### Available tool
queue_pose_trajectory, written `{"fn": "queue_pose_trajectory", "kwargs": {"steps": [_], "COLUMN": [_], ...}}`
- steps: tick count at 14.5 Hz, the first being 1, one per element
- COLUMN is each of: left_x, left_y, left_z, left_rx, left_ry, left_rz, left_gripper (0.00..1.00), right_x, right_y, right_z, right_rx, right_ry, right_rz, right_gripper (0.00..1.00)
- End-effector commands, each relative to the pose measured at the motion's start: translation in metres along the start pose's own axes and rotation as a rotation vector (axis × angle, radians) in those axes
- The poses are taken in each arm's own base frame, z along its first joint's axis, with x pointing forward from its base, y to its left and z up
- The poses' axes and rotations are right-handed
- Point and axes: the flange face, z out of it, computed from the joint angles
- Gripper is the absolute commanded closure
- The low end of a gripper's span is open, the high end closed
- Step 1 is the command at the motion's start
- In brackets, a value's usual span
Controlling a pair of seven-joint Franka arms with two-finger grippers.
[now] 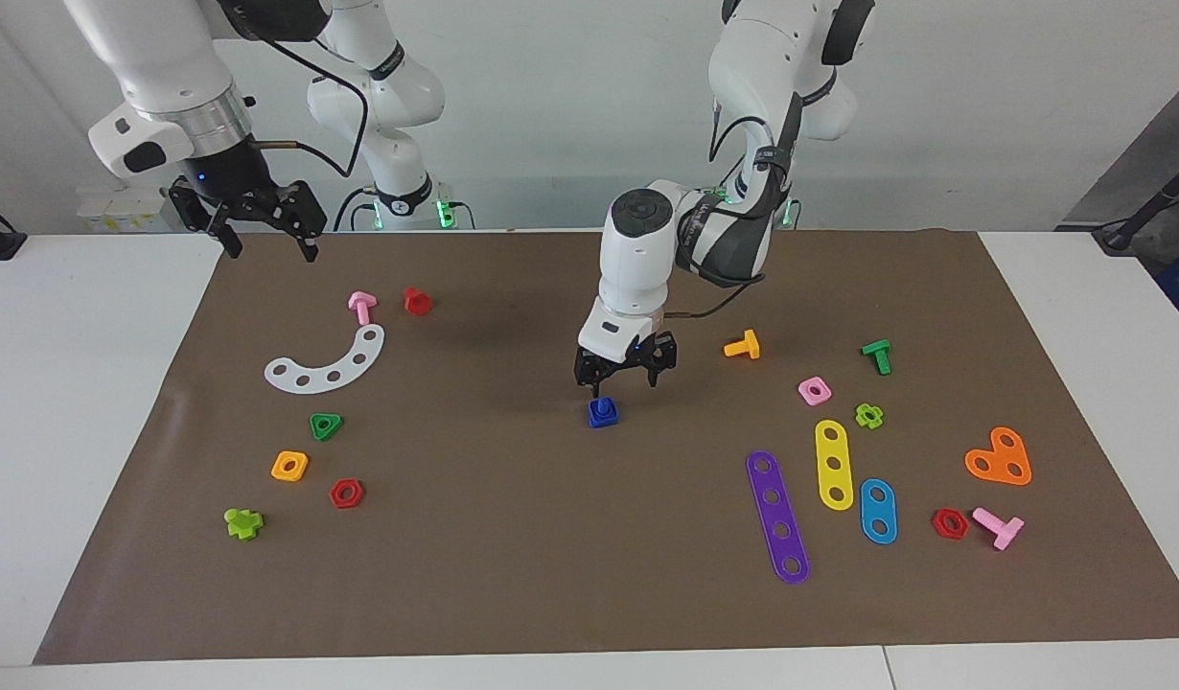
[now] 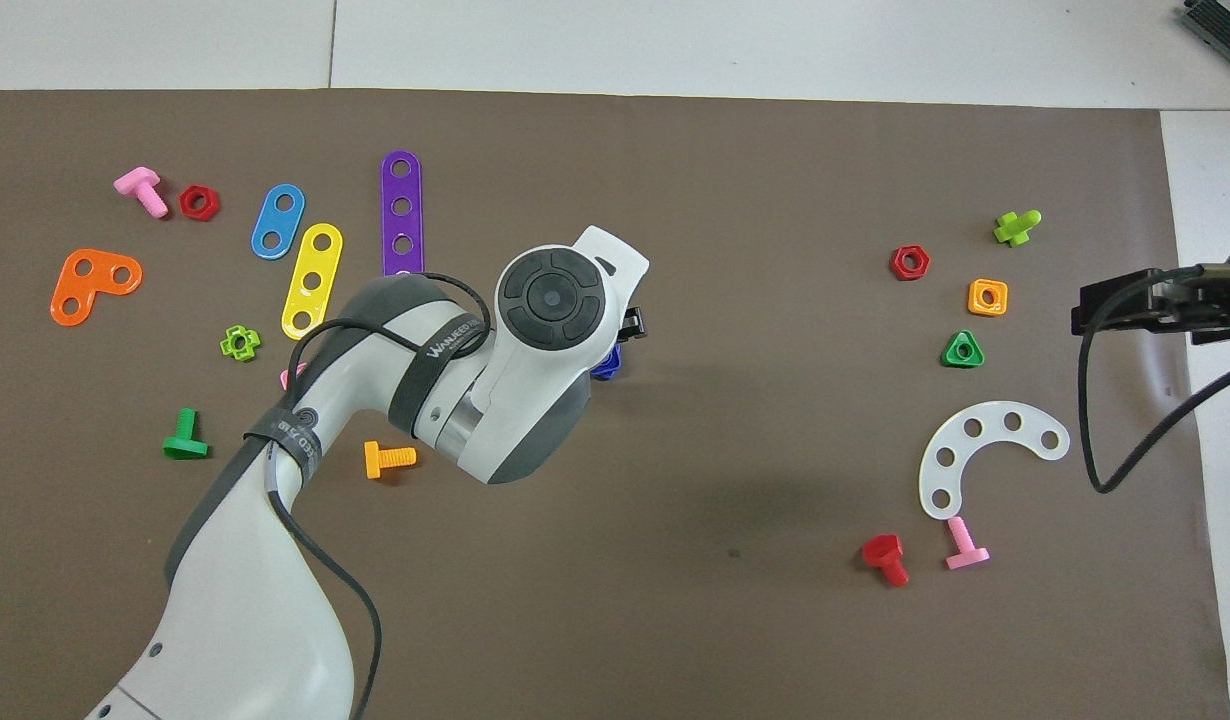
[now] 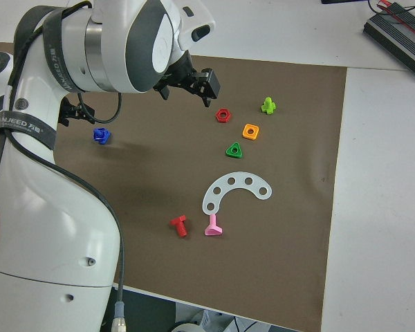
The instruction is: Unscrew and place screws in storage area
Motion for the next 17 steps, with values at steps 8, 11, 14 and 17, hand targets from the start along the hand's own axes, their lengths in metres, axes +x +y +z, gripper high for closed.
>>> {"fn": "queue_pose_trajectory", "kwargs": {"steps": [8, 11, 14, 17], "left_x": [-0.002, -0.016, -0.017, -0.018], "left_y": [0.016, 0.028, 0.031, 0.028], "left_z": [0.035, 0.056, 0.056, 0.061], "left_rx": [-0.021, 0.004, 0.008, 0.012], "left_ry": [0.061, 0.048, 0.043, 0.044], "left_rz": [0.024, 0.059, 0.061, 0.065], "left_gripper": [0.02, 0.03, 0.04, 0.08], "right_x": [-0.005, -0.005, -0.005, -0.005], "right_y": [0.002, 0.002, 0.002, 0.002], "right_z": [-0.002, -0.002, -0.002, -0.002], "right_rx": [0.021, 0.021, 0.021, 0.021], "right_ry": [-0.005, -0.005, -0.005, -0.005], "right_rz": [-0.019, -0.019, -0.019, -0.019], "right_gripper": [0.00, 0.00, 0.00, 0.00]}}
